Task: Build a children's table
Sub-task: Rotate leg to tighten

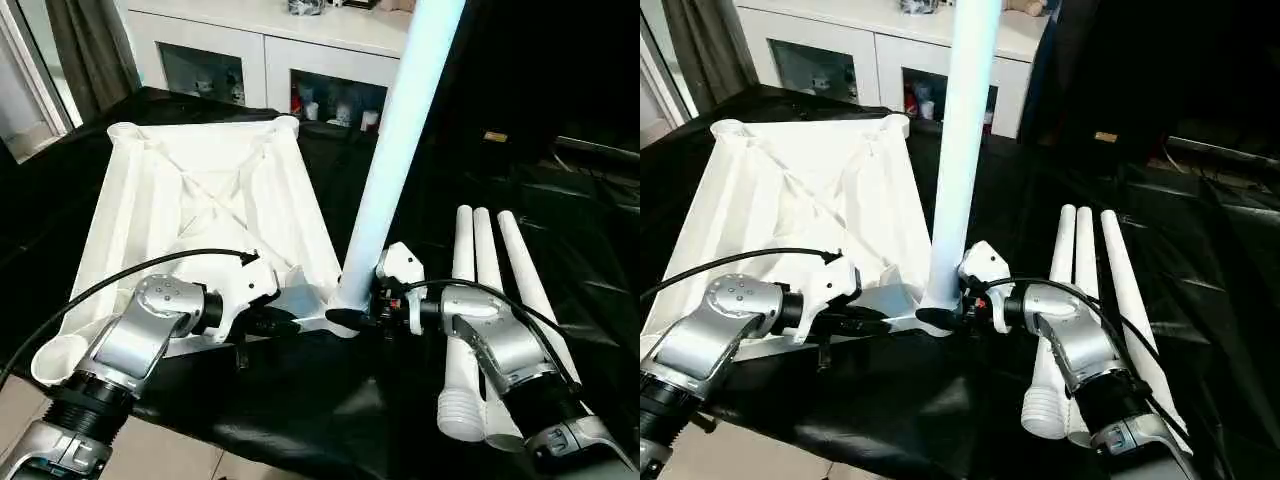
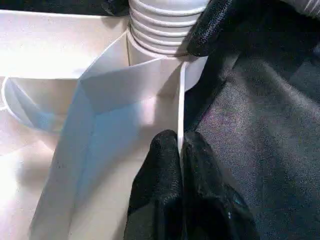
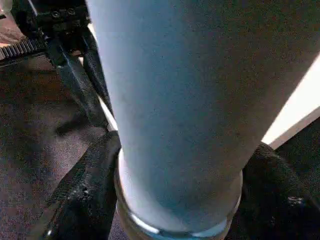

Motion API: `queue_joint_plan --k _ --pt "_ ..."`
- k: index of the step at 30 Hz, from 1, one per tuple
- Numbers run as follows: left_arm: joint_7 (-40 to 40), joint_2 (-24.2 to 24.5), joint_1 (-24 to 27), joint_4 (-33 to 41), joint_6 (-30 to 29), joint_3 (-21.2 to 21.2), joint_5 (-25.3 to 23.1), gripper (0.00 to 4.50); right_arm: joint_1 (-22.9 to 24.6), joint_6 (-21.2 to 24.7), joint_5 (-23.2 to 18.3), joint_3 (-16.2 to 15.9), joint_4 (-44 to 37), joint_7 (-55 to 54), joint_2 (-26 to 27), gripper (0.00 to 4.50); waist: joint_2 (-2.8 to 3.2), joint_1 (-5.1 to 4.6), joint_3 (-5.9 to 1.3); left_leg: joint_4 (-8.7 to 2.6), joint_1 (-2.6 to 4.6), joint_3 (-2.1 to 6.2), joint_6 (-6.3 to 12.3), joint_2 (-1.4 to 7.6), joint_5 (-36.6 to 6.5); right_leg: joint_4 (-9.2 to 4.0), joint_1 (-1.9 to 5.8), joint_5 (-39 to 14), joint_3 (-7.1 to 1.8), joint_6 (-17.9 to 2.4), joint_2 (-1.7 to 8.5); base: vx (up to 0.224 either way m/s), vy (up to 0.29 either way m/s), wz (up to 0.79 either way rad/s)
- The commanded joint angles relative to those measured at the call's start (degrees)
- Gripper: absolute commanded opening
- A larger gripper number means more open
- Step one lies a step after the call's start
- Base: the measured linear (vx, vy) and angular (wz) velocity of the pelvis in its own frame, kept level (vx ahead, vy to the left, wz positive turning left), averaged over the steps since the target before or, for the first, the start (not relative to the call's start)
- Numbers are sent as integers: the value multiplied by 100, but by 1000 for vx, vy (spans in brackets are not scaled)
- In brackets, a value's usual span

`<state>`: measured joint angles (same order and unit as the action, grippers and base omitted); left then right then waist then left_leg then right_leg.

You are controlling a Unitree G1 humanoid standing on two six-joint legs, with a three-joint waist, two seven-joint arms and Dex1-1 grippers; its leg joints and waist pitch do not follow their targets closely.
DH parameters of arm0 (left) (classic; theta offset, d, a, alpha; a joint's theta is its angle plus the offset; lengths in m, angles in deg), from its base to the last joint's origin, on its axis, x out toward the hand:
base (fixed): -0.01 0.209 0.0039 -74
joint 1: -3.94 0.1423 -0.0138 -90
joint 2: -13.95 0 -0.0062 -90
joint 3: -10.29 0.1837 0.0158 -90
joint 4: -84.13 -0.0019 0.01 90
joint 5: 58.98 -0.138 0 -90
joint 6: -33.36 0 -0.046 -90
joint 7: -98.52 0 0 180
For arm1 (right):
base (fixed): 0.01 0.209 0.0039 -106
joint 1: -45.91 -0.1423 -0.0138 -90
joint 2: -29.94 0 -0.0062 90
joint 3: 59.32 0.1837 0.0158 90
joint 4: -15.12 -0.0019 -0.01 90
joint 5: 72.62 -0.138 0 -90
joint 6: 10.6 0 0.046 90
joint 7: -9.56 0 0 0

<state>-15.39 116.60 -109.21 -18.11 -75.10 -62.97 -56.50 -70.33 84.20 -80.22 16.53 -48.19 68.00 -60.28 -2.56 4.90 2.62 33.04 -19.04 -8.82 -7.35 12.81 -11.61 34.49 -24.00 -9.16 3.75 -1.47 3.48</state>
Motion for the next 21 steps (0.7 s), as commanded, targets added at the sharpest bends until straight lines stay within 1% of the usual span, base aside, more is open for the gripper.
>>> queue_joint_plan --k 1,2,5,6,7,8,9,10,11,12,13,14,15,16,17,18,20,21 --pt "186 -97 56 144 116 17 281 0 71 57 25 21 -29 -89 -19 278 -20 -11 -336 -354 -79 -112 279 -13 -692 -342 367 -1412 -245 -935 331 0 0 0" --pt "186 -97 56 144 116 17 281 0 71 57 25 21 -29 -89 -19 277 -19 -10 -334 -355 -83 -112 279 -13 -696 -345 368 -1422 -245 -933 333 0 0 0" --pt "-352 -248 -50 -155 24 -47 43 0 121 86 154 142 209 -713 190 276 -15 -22 -320 -363 -79 -115 222 -16 -750 -368 352 -1563 -247 -884 329 0 0 0" --pt "-971 -483 -211 -518 -14 -164 -141 0 102 49 239 296 524 -1365 435 276 -23 -34 -309 -368 -78 -115 176 -28 -809 -398 351 -1763 -243 -809 325 0 0 0" --pt "-1240 -599 -290 -694 -12 -205 -219 0 79 46 248 387 687 -1685 575 275 -13 -35 -303 -369 -60 -118 135 -29 -859 -407 328 -1868 -245 -782 323 0 0 0" --pt "-1380 -662 -333 -788 -15 -223 -259 0 65 46 246 438 775 -1856 655 275 -20 -39 -294 -368 -31 -125 78 -46 -979 -447 309 -2145 -241 -718 322 0 0 0" --pt "-1732 -841 -447 -1025 -50 -238 -362 0 17 73 203 599 1003 -2383 936 275 -14 -45 -302 -372 -42 -108 50 -56 -1062 -465 331 -2434 -233 -616 341 0 0 0" --pt "-1997 -995 -531 -1187 -117 -247 -423 0 -23 108 181 711 1169 -2823 1168 275 -19 -50 -290 -374 -17 -106 31 -52 -1148 -508 296 -2675 -232 -516 348 0 0 0" --pt "-2027 -1013 -540 -1205 -126 -248 -430 0 -27 112 179 724 1188 -2874 1194 275 -19 -50 -290 -374 -17 -106 31 -52 -1148 -508 296 -2675 -232 -516 348 0 0 0" --pt "-2228 -1133 -605 -1315 -167 -262 -466 0 -61 108 206 745 1306 -3153 1350 275 -16 -76 -272 -375 -19 -92 31 -75 -1345 -563 285 -3112 -204 -347 353 0 0 0" --pt "-2275 -1161 -620 -1340 -176 -266 -473 0 -68 105 215 746 1333 -3215 1384 275 -14 -73 -282 -376 -17 -84 35 -72 -1356 -566 289 -3167 -201 -298 360 0 0 0" --pt "-2436 -1279 -682 -1435 -210 -266 -499 0 -114 99 253 747 1445 -3477 1529 275 -6 -88 -281 -379 -20 -82 58 -70 -1366 -581 272 -3187 -203 -244 358 0 0 0" --pt "-2615 -1394 -751 -1539 -199 -250 -554 0 -179 83 294 776 1570 -3802 1696 275 -9 -106 -281 -380 -34 -78 56 -76 -1401 -584 268 -3215 -194 -214 351 0 0 0" --pt "-2788 -1514 -818 -1628 -211 -243 -601 0 -268 55 337 806 1709 -4119 1844 275 -4 -117 -277 -385 -30 -76 40 -79 -1421 -596 256 -3256 -191 -192 349 0 0 0" --pt "-2865 -1589 -859 -1670 -226 -234 -623 0 -329 22 346 813 1794 -4223 1932 275 -3 -144 -285 -375 -10 -72 20 -90 -1510 -603 242 -3340 -176 -152 341 0 0 0" --pt "-2906 -1640 -893 -1723 -217 -241 -650 0 -384 -28 373 840 1881 -4278 1997 275 -12 -145 -295 -369 -16 -69 57 -98 -1548 -615 250 -3381 -168 -113 349 0 0 0" --pt "-2945 -1692 -931 -1782 -203 -247 -676 0 -443 -132 411 863 1956 -4316 2051 275 -9 -152 -289 -378 -25 -64 109 -92 -1573 -624 237 -3362 -164 -96 351 0 0 0" --pt "-2914 -1714 -954 -1807 -167 -241 -693 0 -508 -285 297 978 1990 -4160 2115 310 -8 -153 -298 -383 -30 -62 142 -89 -1585 -618 243 -3309 -163 -106 354 0 0 0"
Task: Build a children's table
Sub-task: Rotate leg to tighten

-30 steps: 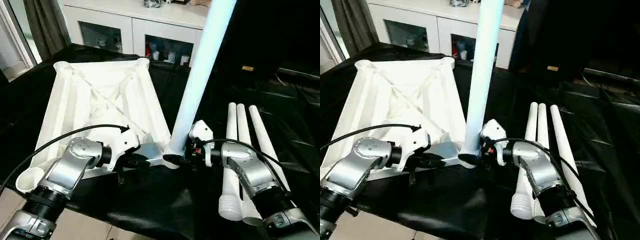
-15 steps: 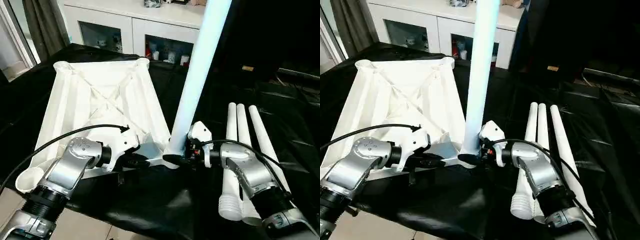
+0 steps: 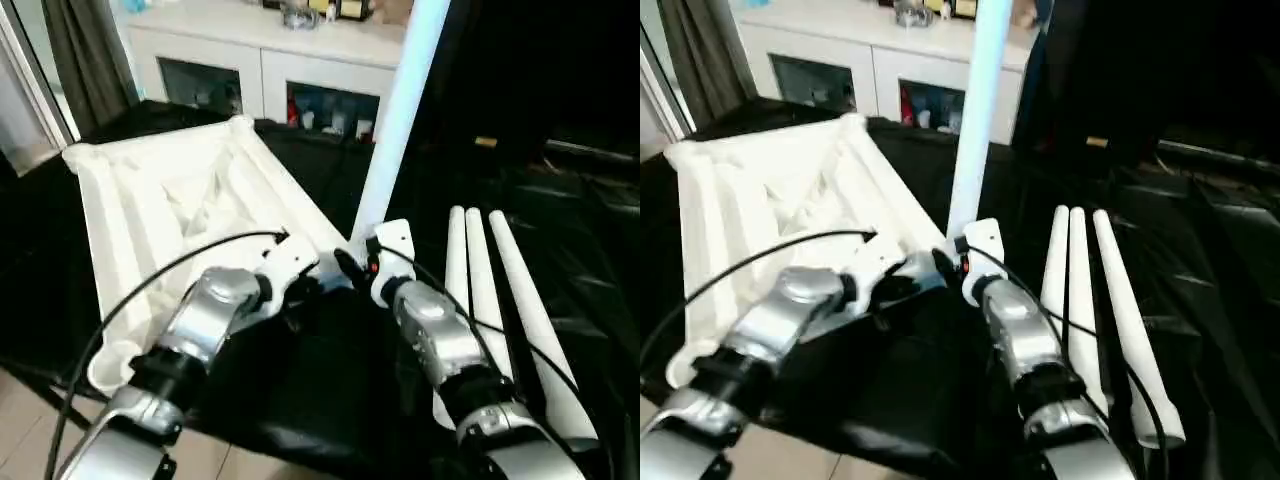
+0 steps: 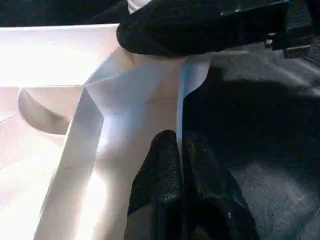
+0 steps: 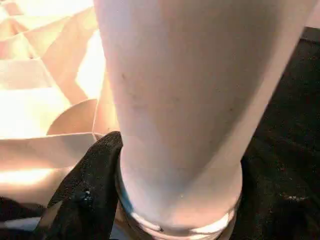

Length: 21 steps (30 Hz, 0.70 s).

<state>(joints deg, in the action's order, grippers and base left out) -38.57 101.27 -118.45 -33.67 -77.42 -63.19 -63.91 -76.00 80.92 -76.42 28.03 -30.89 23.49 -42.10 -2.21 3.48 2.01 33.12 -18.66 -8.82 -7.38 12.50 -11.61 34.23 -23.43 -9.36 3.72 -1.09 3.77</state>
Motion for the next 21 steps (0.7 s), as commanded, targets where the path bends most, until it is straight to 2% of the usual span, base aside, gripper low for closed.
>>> queue_joint_plan --k 1,6,9,10,11,13,14,15,16,18,21 --pt "-595 -181 -30 -251 66 -220 48 0 59 43 -83 -172 260 291 297 331 -38 -10 -241 -398 -68 -57 153 -51 -1587 -586 188 -3245 -161 -165 330 0 0 0" --pt "-187 30 120 -38 235 -184 146 0 14 -126 -186 -193 93 828 88 379 -39 -38 -257 -427 -130 -48 229 -34 -1503 -537 239 -2864 -172 -327 339 0 0 0" --pt "-35 107 179 32 312 -178 182 0 -2 -82 -235 -171 37 1028 -21 403 -49 -52 -270 -411 -124 -60 276 -33 -1398 -523 244 -2746 -179 -411 347 0 0 0" --pt "85 165 227 87 356 -180 208 0 -16 -68 -268 -156 9 1205 -108 403 -51 -53 -271 -412 -135 -63 293 -31 -1346 -515 249 -2697 -185 -433 348 0 0 0" --pt "301 269 307 182 420 -169 262 0 28 -2 -314 -192 -144 1560 -306 403 -51 -39 -281 -414 -155 -54 318 -22 -1245 -490 286 -2550 -183 -462 348 0 0 0" --pt "446 339 359 243 465 -161 297 0 62 40 -341 -220 -249 1801 -440 403 -43 -34 -286 -397 -156 -78 378 -9 -1083 -458 266 -2233 -201 -591 343 0 0 0" --pt "578 422 412 311 474 -146 314 0 116 18 -319 -292 -374 2074 -603 403 -46 -31 -287 -390 -176 -78 386 -13 -1009 -435 285 -2088 -199 -667 337 0 0 0" --pt "811 531 495 436 469 -124 382 0 176 8 -301 -370 -518 2388 -797 403 -30 -13 -292 -383 -156 -83 387 -4 -974 -421 277 -1996 -202 -711 340 0 0 0" --pt "954 596 545 516 459 -108 427 0 209 -8 -283 -416 -596 2571 -908 403 -43 -15 -290 -379 -160 -92 410 -1 -956 -416 281 -1948 -208 -736 332 0 0 0" --pt "1441 797 697 771 633 -47 608 0 262 -8 -259 -500 -787 2988 -1154 403 -23 15 -299 -380 -169 -93 421 9 -813 -370 300 -1666 -216 -868 340 0 0 0" --pt "1896 1044 827 1049 685 21 744 0 292 32 -266 -624 -988 3428 -1383 403 -3 11 -286 -388 -147 -103 428 22 -825 -349 284 -1479 -219 -999 321 0 0 0"
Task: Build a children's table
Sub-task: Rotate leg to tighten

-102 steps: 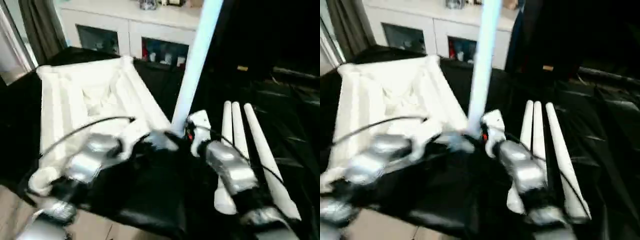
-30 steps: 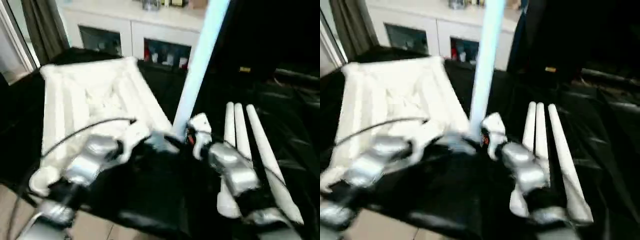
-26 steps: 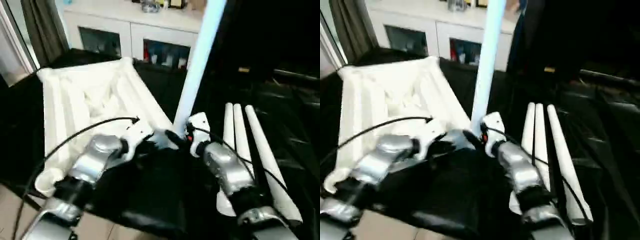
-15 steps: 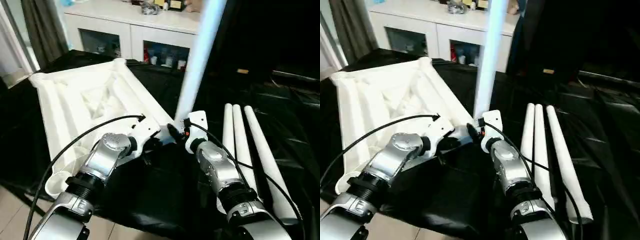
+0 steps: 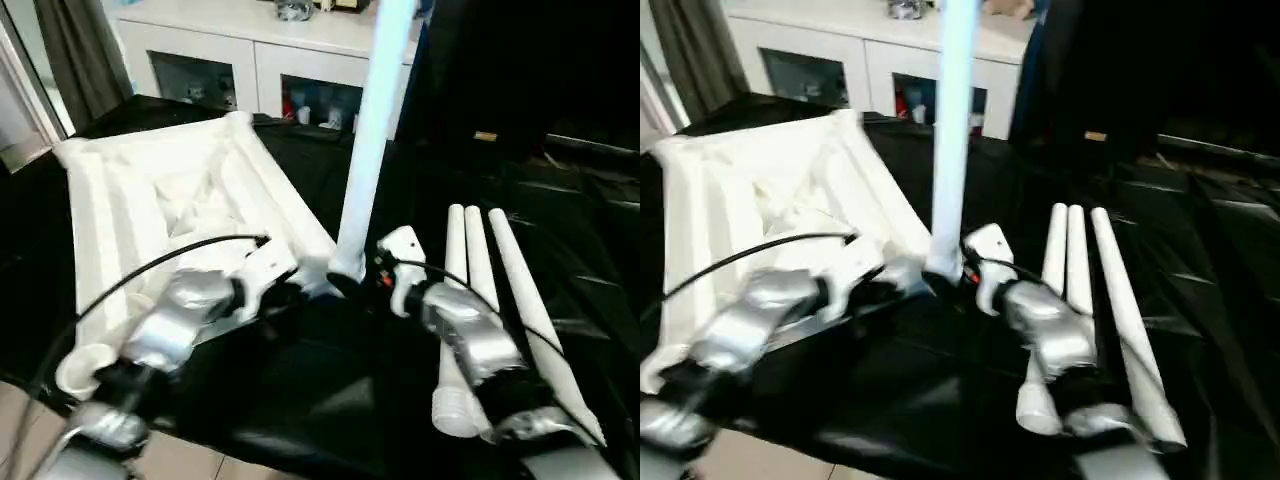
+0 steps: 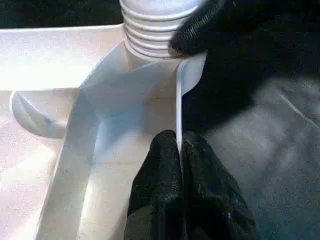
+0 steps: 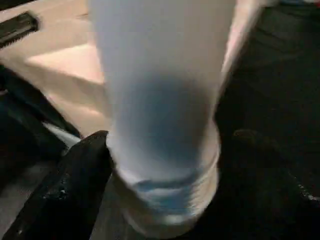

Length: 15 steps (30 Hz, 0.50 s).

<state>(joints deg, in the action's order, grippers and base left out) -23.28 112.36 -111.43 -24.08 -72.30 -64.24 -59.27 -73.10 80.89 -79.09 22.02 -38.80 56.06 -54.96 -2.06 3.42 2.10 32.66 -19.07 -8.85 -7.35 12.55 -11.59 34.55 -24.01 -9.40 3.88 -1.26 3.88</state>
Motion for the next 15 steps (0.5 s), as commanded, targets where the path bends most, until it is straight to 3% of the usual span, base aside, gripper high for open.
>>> queue_joint_plan --k 1,3,9,15 --pt "466 -2 152 151 157 129 308 0 9 33 20 -89 -250 298 -169 403 -17 16 -292 -347 -108 -98 419 14 -837 -383 348 -1473 -232 -993 305 0 0 0" --pt "711 104 213 308 81 80 443 0 28 46 64 -242 -367 575 -304 403 -15 31 -292 -343 -78 -110 409 26 -848 -372 337 -1364 -238 -1046 300 0 0 0" --pt "832 180 252 412 44 51 517 0 58 87 83 -351 -460 823 -397 403 -32 39 -304 -334 -88 -127 406 20 -659 -316 373 -994 -242 -1150 302 0 0 0" --pt "824 194 290 431 18 31 516 0 61 119 25 -360 -471 916 -392 356 -51 40 -290 -339 -86 -131 381 20 -745 -339 373 -1263 -244 -1064 314 0 0 0"
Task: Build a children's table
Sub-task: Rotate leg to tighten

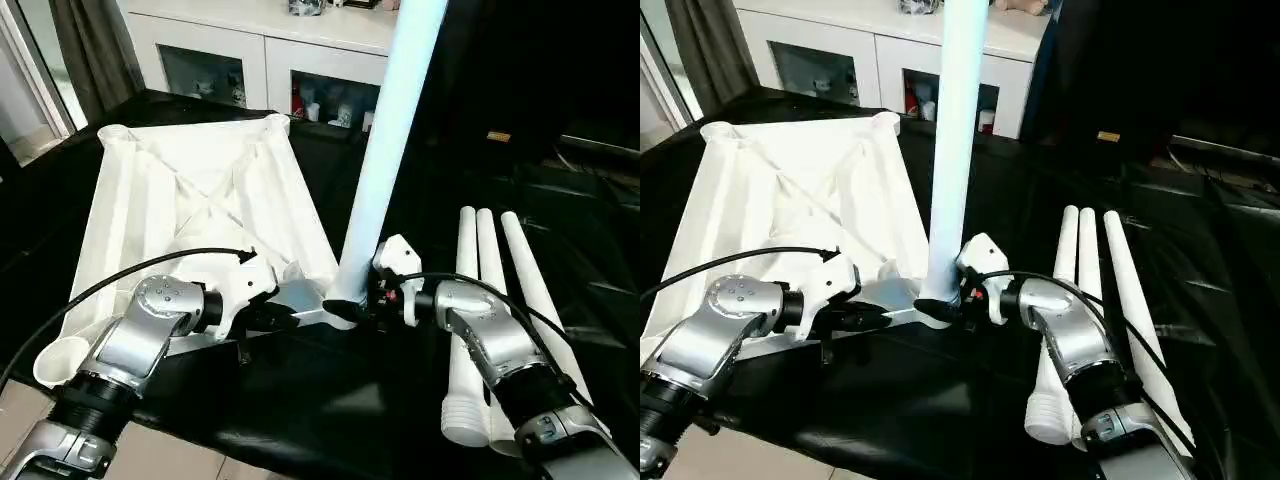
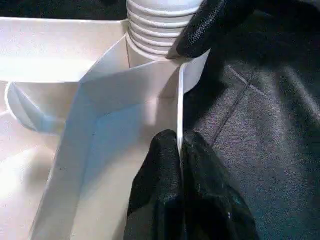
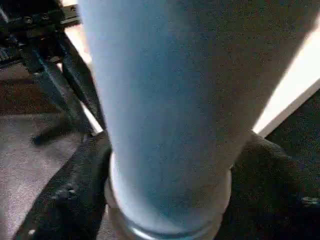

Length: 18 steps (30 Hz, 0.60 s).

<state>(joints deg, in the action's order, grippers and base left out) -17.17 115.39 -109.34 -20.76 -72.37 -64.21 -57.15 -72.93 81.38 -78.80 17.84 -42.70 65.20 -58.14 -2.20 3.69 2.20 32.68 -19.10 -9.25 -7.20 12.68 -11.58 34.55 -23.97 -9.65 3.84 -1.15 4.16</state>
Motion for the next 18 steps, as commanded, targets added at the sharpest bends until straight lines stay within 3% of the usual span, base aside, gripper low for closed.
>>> queue_joint_plan --k 1,8,13,18 --pt "219 -108 86 113 13 30 306 0 50 77 -10 63 -92 12 -76 332 -38 14 -302 -338 -80 -94 358 6 -750 -343 366 -1272 -242 -1055 287 0 0 0" --pt "231 -91 118 139 -28 51 303 0 96 94 -9 59 -116 27 -58 288 -38 13 -314 -325 -87 -101 381 1 -645 -319 373 -1083 -243 -1087 279 0 0 0" --pt "-266 -265 -16 -163 -89 37 52 0 150 134 167 151 166 -759 169 273 -33 8 -299 -334 -82 -102 345 1 -700 -334 362 -1203 -243 -1061 279 0 0 0" --pt "-1216 -711 -342 -693 -251 -88 -217 0 75 288 265 446 651 -2019 625 272 -52 -25 -262 -357 -51 -95 129 -27 -1160 -467 313 -2360 -238 -668 292 0 0 0"
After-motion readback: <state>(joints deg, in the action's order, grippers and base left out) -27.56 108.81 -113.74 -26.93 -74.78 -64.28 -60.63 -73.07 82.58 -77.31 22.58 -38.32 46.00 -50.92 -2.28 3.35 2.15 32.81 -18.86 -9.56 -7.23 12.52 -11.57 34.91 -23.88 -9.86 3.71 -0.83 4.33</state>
